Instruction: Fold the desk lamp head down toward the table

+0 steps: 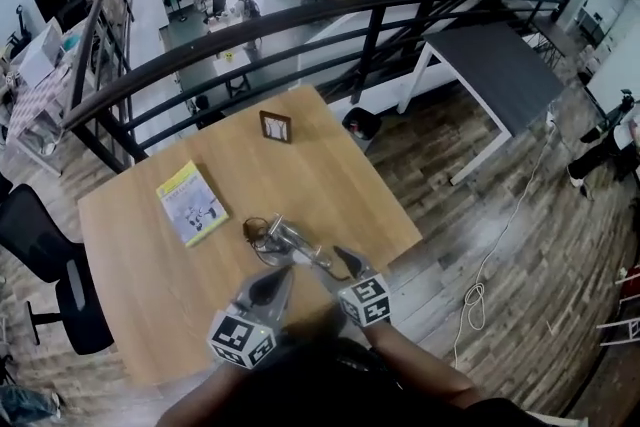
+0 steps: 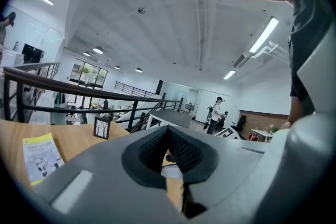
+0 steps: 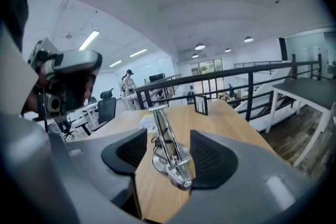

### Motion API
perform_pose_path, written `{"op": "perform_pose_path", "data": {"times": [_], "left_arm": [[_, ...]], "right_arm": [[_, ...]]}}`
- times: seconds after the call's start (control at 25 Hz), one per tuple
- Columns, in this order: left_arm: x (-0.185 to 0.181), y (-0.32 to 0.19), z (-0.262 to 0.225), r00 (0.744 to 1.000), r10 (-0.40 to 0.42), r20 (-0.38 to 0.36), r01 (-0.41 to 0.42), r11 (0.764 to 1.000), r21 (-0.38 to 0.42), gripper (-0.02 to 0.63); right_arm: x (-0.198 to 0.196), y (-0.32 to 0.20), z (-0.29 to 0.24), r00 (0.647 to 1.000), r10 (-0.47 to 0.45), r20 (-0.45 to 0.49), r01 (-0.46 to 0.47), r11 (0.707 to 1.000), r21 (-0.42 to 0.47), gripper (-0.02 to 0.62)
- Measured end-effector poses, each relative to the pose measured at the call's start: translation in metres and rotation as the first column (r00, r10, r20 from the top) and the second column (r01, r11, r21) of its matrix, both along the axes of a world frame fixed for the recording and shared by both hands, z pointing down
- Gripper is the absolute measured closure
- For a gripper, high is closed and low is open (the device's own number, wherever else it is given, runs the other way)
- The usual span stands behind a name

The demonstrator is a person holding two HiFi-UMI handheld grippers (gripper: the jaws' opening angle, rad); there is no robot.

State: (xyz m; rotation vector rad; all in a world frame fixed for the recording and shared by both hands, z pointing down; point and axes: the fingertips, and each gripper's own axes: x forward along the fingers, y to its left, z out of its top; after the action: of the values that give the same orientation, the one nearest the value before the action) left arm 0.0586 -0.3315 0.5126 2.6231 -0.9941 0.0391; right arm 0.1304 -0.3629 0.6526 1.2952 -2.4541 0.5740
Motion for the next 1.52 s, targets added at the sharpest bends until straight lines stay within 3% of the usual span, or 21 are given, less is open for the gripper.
{"op": "perform_pose_path", "data": {"times": [0.16, 0.28, 0.48, 0.92, 1.16, 1.52], "left_arm": [[0.005, -0.001, -0.017, 0.997, 0.075, -0.024, -0.074, 0.996, 0.056, 0.607], [0.007, 0.002, -0.028, 0.991, 0.13, -0.034, -0.126, 0.987, 0.097, 0.607], [0.007, 0.016, -0.034, 0.973, 0.225, -0.047, -0.218, 0.968, 0.122, 0.606], [-0.018, 0.044, -0.024, 0.945, 0.323, -0.061, -0.315, 0.942, 0.113, 0.607], [-0.02, 0.06, -0.035, 0.937, 0.34, -0.079, -0.327, 0.934, 0.143, 0.607], [-0.009, 0.099, -0.035, 0.946, 0.317, -0.059, -0.307, 0.941, 0.145, 0.607]], "right_arm": [[-0.006, 0.008, -0.069, 0.994, 0.073, 0.076, -0.083, 0.986, 0.142, 0.383], [-0.015, 0.022, -0.111, 0.989, 0.095, 0.114, -0.12, 0.964, 0.239, 0.466], [-0.033, 0.05, -0.138, 0.986, 0.129, 0.107, -0.157, 0.938, 0.309, 0.592], [-0.059, 0.09, -0.131, 0.969, 0.225, 0.099, -0.245, 0.922, 0.299, 0.592], [-0.057, 0.105, -0.138, 0.96, 0.259, 0.103, -0.279, 0.908, 0.312, 0.592], [-0.061, 0.137, -0.148, 0.972, 0.204, 0.117, -0.232, 0.91, 0.342, 0.592]]}}
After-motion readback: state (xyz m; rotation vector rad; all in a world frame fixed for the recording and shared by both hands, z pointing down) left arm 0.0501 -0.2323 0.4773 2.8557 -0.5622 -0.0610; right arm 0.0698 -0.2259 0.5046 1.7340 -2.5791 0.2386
